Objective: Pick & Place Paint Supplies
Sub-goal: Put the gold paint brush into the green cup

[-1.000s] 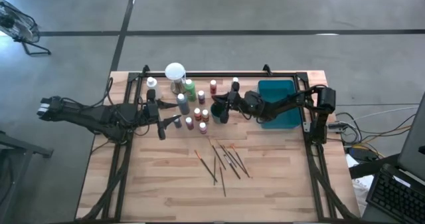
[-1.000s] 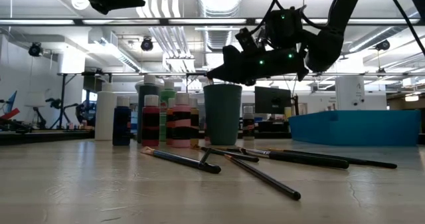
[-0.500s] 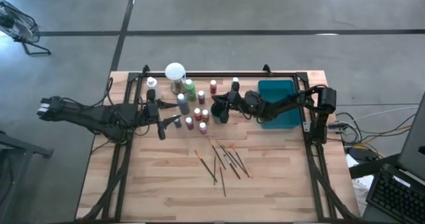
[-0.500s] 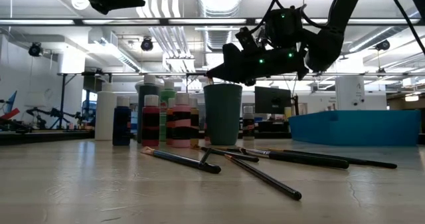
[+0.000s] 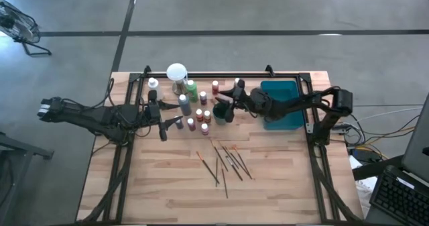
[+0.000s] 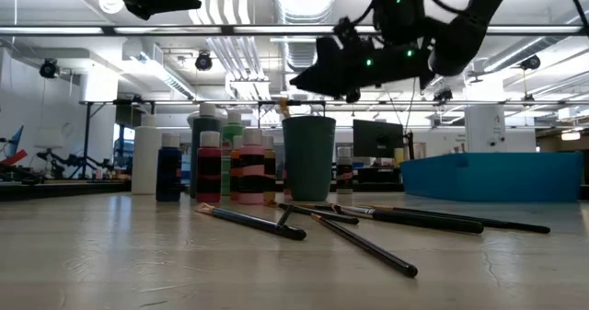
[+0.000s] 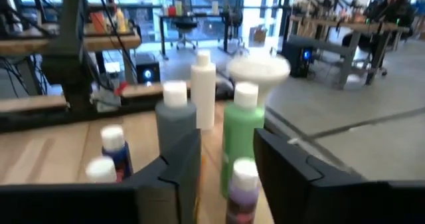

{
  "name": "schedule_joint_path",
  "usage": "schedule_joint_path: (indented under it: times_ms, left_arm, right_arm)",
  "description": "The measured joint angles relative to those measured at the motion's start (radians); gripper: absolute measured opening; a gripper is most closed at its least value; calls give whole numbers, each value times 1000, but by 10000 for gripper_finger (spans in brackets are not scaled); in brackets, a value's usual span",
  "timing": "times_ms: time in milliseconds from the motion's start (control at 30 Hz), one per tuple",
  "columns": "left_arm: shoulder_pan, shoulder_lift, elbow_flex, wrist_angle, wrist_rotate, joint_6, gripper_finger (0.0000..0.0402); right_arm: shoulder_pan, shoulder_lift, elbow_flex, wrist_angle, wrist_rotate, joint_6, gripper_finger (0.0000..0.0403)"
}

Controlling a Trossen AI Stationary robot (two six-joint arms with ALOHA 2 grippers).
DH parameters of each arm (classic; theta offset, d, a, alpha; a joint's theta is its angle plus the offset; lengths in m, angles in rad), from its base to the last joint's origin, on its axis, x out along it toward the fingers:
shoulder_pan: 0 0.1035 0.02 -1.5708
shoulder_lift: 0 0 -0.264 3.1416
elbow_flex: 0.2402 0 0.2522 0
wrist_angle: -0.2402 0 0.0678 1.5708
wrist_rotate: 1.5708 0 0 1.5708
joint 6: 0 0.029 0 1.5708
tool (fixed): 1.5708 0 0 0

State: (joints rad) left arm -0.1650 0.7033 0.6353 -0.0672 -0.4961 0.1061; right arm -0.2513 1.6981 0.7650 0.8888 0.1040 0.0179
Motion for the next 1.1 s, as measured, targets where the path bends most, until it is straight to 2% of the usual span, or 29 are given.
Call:
schedule_joint_path:
  times_ms: [133, 300, 533, 667, 833, 967, 1100]
  left_arm:
    - [0, 0, 0, 0, 0, 6, 202]
    - [0, 0, 0, 0, 0, 6, 202]
    - [0, 0, 0, 0, 0, 5, 202]
    - [0, 0, 0, 0, 0, 4, 202]
    - [0, 0, 0, 0, 0, -1, 202]
    - [0, 0, 0, -1, 0, -1, 202]
    - [0, 0, 0, -1, 0, -1, 202]
  right_arm:
    - [3, -89, 0, -43, 0, -19, 164]
    - [16, -218, 0, -195, 0, -20, 173]
    - [102, -406, 0, -437, 6, -17, 152]
    - [179, -487, 0, -556, 101, 4, 132]
    - [267, -547, 0, -722, 218, 121, 115]
    - [332, -562, 0, -828, 270, 207, 108]
    - [398, -552, 0, -857, 325, 261, 104]
